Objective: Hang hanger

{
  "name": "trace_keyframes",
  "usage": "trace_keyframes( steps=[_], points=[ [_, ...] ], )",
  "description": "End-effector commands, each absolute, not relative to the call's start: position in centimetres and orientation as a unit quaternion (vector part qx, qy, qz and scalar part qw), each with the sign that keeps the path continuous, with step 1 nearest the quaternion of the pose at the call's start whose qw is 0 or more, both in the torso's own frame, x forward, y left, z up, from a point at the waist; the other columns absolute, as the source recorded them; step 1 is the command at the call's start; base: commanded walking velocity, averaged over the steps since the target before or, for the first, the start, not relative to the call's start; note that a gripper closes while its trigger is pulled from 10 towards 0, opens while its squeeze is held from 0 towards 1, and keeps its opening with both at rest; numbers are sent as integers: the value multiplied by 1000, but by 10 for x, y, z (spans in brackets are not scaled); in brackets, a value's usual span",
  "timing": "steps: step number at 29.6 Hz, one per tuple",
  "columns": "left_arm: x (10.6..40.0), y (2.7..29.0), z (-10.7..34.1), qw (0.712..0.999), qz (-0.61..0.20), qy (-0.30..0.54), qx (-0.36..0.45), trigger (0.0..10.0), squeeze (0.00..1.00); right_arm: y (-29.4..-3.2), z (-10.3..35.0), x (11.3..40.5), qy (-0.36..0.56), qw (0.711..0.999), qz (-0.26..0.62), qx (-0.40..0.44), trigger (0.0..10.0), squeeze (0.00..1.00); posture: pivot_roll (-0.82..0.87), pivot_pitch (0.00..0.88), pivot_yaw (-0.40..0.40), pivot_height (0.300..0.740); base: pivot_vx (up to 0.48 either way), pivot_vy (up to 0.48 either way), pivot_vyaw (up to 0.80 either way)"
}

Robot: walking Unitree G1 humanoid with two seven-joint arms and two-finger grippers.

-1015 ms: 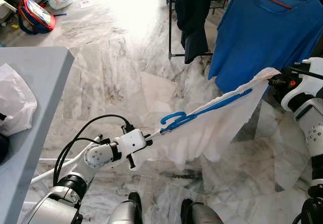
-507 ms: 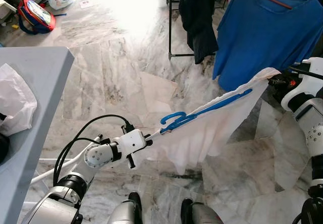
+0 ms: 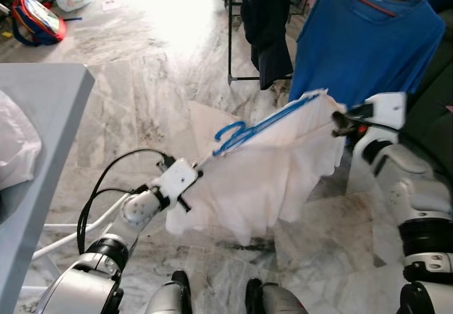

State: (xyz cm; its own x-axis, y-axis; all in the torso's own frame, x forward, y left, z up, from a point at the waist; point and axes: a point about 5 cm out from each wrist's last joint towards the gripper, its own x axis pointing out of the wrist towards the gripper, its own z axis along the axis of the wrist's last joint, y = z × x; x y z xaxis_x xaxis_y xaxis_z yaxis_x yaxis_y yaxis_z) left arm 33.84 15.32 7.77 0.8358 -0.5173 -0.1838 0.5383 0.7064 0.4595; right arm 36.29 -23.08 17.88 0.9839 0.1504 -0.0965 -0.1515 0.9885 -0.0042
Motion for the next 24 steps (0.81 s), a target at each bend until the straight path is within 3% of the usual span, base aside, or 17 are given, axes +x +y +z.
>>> trace_keyframes(
  steps=[1, 12, 17, 24],
  points=[
    [337, 162, 73, 940, -248, 30, 232, 0, 0, -232, 179, 364, 46, 997, 59, -10, 0, 0, -65, 232, -45, 740, 0, 0, 0],
    [333, 153, 76, 936, -280, 0, 215, 0, 0, -239, 184, 372, 35, 999, 19, -15, 0, 0, -59, 236, -61, 740, 0, 0, 0],
    [328, 150, 75, 914, -325, -7, 244, 0, 0, -244, 183, 373, 33, 999, -3, -5, 0, 0, -59, 239, -57, 740, 0, 0, 0],
    [324, 145, 64, 903, -339, 19, 264, 0, 0, -228, 188, 378, 14, 1000, 20, 2, 0, 0, -65, 239, -51, 740, 0, 0, 0]
  ],
)
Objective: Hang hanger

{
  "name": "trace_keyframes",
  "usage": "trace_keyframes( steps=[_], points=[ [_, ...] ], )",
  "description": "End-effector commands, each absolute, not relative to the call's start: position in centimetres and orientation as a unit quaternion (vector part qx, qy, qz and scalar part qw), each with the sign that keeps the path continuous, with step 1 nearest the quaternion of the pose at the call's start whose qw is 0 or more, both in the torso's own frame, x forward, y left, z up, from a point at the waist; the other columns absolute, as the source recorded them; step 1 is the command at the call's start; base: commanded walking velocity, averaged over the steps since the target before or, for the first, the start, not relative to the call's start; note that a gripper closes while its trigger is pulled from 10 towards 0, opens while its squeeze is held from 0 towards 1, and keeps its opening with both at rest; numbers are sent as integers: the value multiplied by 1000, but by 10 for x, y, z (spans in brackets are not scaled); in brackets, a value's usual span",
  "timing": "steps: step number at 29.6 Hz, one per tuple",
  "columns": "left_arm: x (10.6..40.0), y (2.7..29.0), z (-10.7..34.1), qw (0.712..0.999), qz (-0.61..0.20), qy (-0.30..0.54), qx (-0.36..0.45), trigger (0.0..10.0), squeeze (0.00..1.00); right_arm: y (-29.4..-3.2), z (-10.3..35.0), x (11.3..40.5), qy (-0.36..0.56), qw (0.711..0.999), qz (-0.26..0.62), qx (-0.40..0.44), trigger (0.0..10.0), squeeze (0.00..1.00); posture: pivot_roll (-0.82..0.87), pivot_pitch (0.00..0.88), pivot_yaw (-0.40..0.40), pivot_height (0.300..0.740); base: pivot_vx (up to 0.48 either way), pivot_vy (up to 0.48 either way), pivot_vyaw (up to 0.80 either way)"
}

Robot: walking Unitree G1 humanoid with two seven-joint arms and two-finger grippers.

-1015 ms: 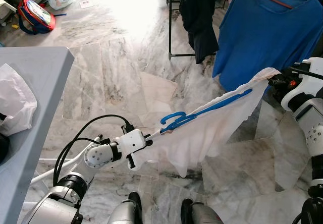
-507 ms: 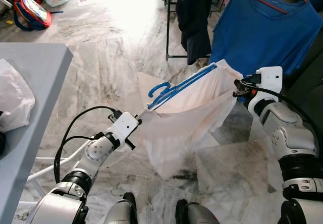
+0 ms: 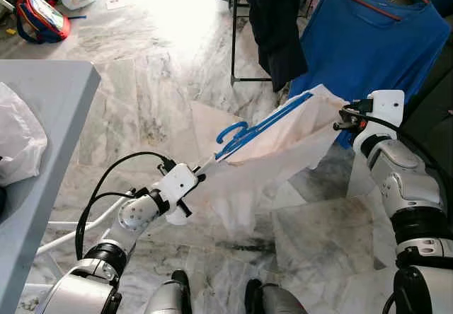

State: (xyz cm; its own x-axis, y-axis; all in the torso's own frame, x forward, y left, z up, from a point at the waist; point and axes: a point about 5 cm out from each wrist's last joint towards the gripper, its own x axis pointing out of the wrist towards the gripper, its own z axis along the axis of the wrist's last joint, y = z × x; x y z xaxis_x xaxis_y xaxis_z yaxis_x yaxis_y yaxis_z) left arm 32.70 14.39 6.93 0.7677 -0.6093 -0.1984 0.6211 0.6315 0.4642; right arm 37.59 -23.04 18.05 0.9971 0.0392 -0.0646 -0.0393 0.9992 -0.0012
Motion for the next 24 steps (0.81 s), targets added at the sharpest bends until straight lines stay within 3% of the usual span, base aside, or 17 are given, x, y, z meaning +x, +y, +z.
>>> trace_keyframes(
  steps=[1, 11, 19, 24],
  points=[
    [323, 143, 63, 902, -342, 21, 264, 0, 0, -226, 190, 378, 10, 1000, 25, 3, 0, 0, -67, 240, -50, 740, 0, 0, 0],
    [316, 128, 48, 886, -364, 52, 283, 0, 0, -214, 217, 379, -36, 998, 47, 12, 0, 0, -91, 240, -45, 740, 0, 0, 0],
    [318, 124, 43, 887, -346, 78, 294, 0, 0, -191, 221, 374, -31, 993, 106, 32, 0, 0, -95, 235, -41, 740, 0, 0, 0],
    [318, 124, 43, 887, -346, 78, 294, 0, 0, -191, 221, 374, -31, 993, 106, 32, 0, 0, -95, 235, -41, 740, 0, 0, 0]
  ],
)
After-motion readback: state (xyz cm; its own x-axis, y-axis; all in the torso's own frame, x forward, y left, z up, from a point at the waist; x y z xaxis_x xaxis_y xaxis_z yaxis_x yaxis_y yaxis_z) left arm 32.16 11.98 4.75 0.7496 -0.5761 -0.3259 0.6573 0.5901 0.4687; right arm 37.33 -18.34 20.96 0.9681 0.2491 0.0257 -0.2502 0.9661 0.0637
